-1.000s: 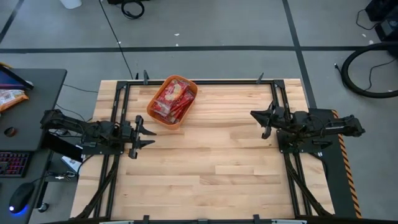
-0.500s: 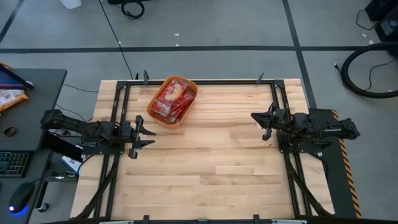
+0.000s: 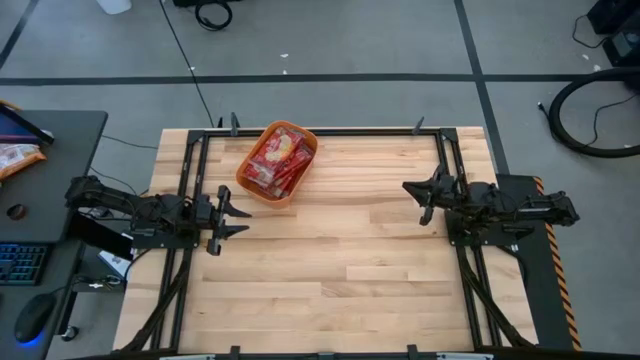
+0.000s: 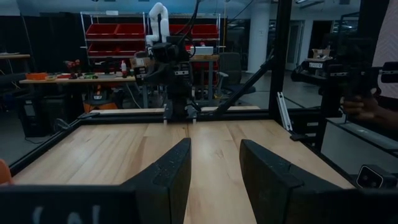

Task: Sort popcorn bags into baskets
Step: Return to Home Position

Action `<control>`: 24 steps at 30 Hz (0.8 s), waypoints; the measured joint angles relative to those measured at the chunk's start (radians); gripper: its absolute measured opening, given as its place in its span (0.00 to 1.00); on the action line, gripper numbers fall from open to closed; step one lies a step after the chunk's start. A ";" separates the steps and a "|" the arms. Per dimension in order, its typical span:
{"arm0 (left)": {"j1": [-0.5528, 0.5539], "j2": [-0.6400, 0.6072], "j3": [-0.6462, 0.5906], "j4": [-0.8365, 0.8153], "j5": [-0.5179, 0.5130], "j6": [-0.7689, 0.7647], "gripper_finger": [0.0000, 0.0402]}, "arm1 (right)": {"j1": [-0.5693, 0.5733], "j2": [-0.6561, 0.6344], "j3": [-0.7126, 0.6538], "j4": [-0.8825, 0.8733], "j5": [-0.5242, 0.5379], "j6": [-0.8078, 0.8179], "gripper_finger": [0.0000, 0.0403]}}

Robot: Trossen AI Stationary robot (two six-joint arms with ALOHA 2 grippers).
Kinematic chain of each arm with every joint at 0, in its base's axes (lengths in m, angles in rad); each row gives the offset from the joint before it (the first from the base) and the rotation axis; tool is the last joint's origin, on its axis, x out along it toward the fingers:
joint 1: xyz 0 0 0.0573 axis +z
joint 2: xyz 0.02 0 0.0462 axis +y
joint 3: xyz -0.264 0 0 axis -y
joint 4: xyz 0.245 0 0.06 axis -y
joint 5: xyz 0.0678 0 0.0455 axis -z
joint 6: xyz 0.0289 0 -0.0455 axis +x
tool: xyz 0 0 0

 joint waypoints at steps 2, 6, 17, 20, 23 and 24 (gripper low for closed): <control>0.000 0.000 0.000 0.000 0.000 0.000 0.35 | 0.000 0.000 0.000 -0.037 -0.005 0.015 0.08; 0.000 0.000 0.000 0.000 0.000 0.000 0.35 | 0.001 0.007 0.001 -0.044 -0.062 0.038 0.08; 0.000 0.000 0.000 0.000 0.000 0.000 0.35 | 0.000 0.007 0.008 -0.067 0.020 0.065 0.08; 0.000 0.000 0.000 0.000 0.000 0.000 0.35 | 0.000 0.007 0.008 -0.067 0.020 0.064 0.08; 0.000 0.000 0.000 0.000 0.000 0.000 0.35 | 0.000 0.007 0.008 -0.067 0.020 0.063 0.08; 0.000 0.000 0.000 0.000 0.000 0.000 0.35 | 0.000 0.007 0.008 -0.067 0.020 0.063 0.08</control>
